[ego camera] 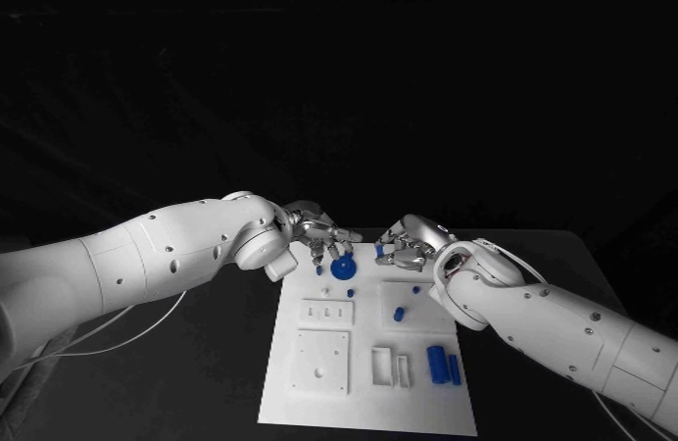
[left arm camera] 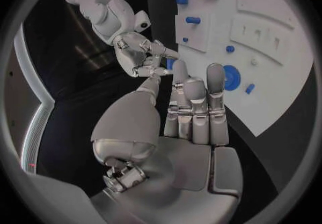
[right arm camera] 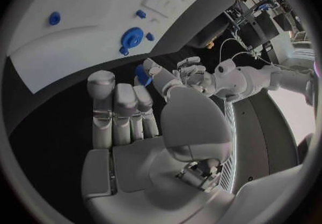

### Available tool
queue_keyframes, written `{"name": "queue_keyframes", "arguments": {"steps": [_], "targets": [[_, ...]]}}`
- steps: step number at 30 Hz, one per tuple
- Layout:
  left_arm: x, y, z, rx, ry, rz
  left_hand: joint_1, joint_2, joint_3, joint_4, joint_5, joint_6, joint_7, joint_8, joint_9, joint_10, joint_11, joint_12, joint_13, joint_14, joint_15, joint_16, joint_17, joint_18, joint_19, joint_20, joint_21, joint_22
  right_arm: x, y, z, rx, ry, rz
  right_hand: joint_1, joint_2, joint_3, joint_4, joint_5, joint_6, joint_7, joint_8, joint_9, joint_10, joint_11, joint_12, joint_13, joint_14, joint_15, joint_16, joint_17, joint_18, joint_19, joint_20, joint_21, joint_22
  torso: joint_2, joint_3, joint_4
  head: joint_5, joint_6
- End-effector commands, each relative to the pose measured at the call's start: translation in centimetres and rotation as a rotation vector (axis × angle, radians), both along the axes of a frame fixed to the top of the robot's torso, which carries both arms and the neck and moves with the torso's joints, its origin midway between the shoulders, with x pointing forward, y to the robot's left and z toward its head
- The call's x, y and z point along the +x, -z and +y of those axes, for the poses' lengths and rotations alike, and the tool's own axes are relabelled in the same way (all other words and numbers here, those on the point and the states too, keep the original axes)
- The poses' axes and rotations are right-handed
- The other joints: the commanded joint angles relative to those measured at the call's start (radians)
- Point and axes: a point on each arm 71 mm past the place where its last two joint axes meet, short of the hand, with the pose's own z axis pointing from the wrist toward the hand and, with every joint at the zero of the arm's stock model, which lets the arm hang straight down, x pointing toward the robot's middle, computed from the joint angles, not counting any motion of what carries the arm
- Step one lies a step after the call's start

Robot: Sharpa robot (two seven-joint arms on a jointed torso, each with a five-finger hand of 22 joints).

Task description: Assemble the parts on the task board

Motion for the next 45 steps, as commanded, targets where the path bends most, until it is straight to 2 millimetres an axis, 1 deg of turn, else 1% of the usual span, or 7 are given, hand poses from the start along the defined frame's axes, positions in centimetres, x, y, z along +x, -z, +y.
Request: {"name": "queue_keyframes", "arguments": {"steps": [1,4,6,10,24,38,45], "targets": [[0.0,0.3,-0.3,0.065,0.013,0.033,-0.030,-0.054,0.061,0.069,-0.033,-0.005,-0.007,0.003,0.120,0.044,-0.006,0.009,0.004,0.003,-0.003,0.000,0.015,-0.009,-0.003,-0.008,-0.014,0.025,-0.2,0.2,0.6,-0.050,0.025,0.009,-0.007,0.002,0.006,0.000,0.004,0.020,-0.006,0.007,0.030,0.001,-0.004,-0.007,-0.001,0.004,-0.004,0.001,0.001,-0.014,0.030,-0.007,-0.006,0.085,-0.007,-0.0009,-0.0036,-0.002,-0.004],[0.0,0.3,-0.7,0.080,0.015,0.032,-0.043,-0.118,0.084,0.158,-0.069,-0.012,-0.009,0.002,0.220,0.049,-0.007,0.029,0.014,0.006,-0.009,0.023,0.044,-0.011,0.002,-0.010,-0.025,0.053,-0.4,0.2,1.3,-0.050,0.019,0.010,-0.008,0.001,0.007,0.000,0.004,0.021,-0.006,0.007,0.031,0.001,-0.004,-0.008,-0.002,0.003,-0.005,0.000,0.001,-0.014,0.031,-0.007,-0.008,0.085,-0.005,-0.0004,-0.0031,-0.003,-0.004],[0.0,0.4,-0.9,0.090,0.016,0.033,-0.036,-0.127,0.082,0.183,-0.070,-0.019,-0.010,0.002,0.278,0.049,-0.009,0.039,0.018,0.009,-0.010,0.038,0.060,-0.012,0.006,-0.012,-0.031,0.076,-0.5,0.2,1.7,-0.049,0.017,0.012,-0.009,0.001,0.007,0.000,0.004,0.021,-0.006,0.007,0.031,0.001,-0.004,-0.008,-0.002,0.003,-0.005,0.000,0.001,-0.013,0.031,-0.007,-0.009,0.085,-0.004,-0.0002,-0.0008,-0.004,-0.004],[0.0,0.4,-1.2,0.106,0.011,0.025,-0.042,-0.129,0.082,0.186,-0.071,-0.022,-0.012,0.001,0.316,0.050,-0.008,0.049,0.022,0.009,-0.011,0.054,0.077,-0.013,0.007,-0.013,-0.038,0.097,-0.7,0.2,2.3,-0.048,0.009,0.015,-0.010,0.002,0.009,0.000,0.006,0.021,-0.006,0.007,0.032,0.001,-0.006,-0.009,-0.003,0.003,-0.007,-0.001,0.001,-0.012,0.032,-0.009,-0.009,0.085,-0.002,-0.0006,-0.0006,-0.005,-0.003],[-0.4,1.3,-1.8,0.216,0.030,-0.023,-0.029,-0.095,0.076,0.096,-0.053,-0.037,-0.009,-0.003,0.348,0.049,-0.006,0.041,0.028,0.000,-0.008,0.062,0.058,-0.012,0.025,-0.010,-0.116,0.211,-1.2,0.0,3.6,-0.040,-0.006,0.018,-0.011,0.002,0.007,0.001,0.011,0.024,-0.007,0.007,0.036,0.000,-0.007,-0.010,-0.003,0.003,-0.007,-0.003,0.001,-0.013,0.033,-0.009,-0.009,0.085,-0.001,-0.0006,-0.0015,-0.007,-0.002],[-0.4,1.8,-1.9,0.223,0.025,-0.020,-0.031,-0.075,0.071,0.069,-0.054,-0.042,-0.006,-0.001,0.342,0.049,-0.004,0.036,0.029,-0.004,-0.008,0.062,0.048,-0.016,0.055,-0.009,-0.203,0.326,-1.4,-0.1,4.3,-0.038,-0.014,0.020,-0.012,0.001,0.006,0.002,0.013,0.023,-0.007,0.007,0.039,0.001,-0.007,-0.011,-0.003,0.004,-0.008,-0.004,0.001,-0.013,0.034,-0.010,-0.012,0.084,-0.001,0.0007,-0.0003,-0.010,-0.001],[-0.4,1.8,-2.0,0.223,0.019,-0.025,-0.034,-0.055,0.059,0.044,-0.010,-0.043,-0.006,-0.001,0.337,0.049,-0.004,0.035,0.029,-0.005,-0.008,0.062,0.046,-0.017,0.068,-0.009,-0.241,0.373,-1.6,0.1,4.6,-0.043,-0.021,0.025,-0.012,0.001,0.006,0.002,0.013,0.023,-0.007,0.007,0.039,0.001,-0.007,-0.011,-0.003,0.004,-0.008,-0.004,0.001,-0.013,0.034,-0.010,-0.012,0.084,0.000,0.0014,-0.0010,-0.010,-0.003]]}}
